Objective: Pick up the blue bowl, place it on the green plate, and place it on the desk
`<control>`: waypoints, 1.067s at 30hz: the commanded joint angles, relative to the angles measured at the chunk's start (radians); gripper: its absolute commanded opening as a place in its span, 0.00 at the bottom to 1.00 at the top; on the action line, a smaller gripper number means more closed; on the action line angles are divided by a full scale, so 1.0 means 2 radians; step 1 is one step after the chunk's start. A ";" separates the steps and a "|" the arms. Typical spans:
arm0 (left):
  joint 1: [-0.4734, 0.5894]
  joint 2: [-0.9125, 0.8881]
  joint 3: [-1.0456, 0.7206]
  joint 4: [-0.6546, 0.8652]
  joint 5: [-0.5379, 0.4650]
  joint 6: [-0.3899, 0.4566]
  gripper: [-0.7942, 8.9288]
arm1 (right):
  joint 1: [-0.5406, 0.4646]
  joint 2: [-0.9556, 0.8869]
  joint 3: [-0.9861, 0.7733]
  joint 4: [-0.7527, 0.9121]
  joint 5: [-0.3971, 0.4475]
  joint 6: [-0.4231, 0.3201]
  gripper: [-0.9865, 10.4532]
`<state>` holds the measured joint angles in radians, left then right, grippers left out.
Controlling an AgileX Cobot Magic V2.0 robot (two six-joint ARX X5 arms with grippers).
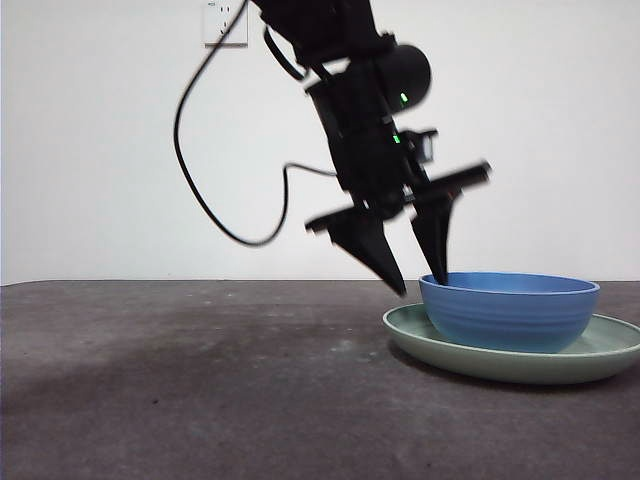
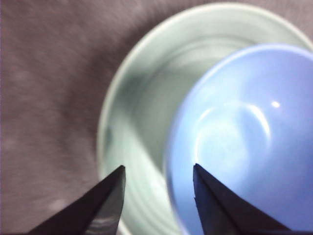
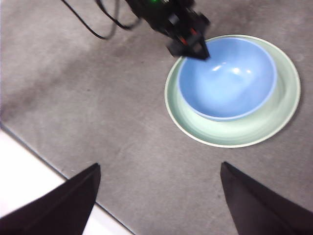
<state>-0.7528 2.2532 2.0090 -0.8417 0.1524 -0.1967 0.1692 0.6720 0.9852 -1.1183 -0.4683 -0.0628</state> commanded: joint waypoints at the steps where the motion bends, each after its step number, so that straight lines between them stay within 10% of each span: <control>1: 0.010 -0.050 0.017 0.005 -0.001 0.013 0.31 | 0.001 0.002 0.008 0.002 0.002 0.004 0.43; 18: 0.066 -0.294 -0.024 -0.037 -0.001 0.054 0.31 | 0.001 0.002 0.008 0.005 0.003 0.003 0.43; 32: 0.092 -0.554 -0.364 0.015 0.103 0.091 0.31 | 0.001 0.003 0.008 0.005 0.002 0.003 0.43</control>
<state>-0.5632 1.1576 1.3003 -0.8291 0.3420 -0.0425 0.1692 0.6720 0.9852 -1.1172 -0.4667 -0.0631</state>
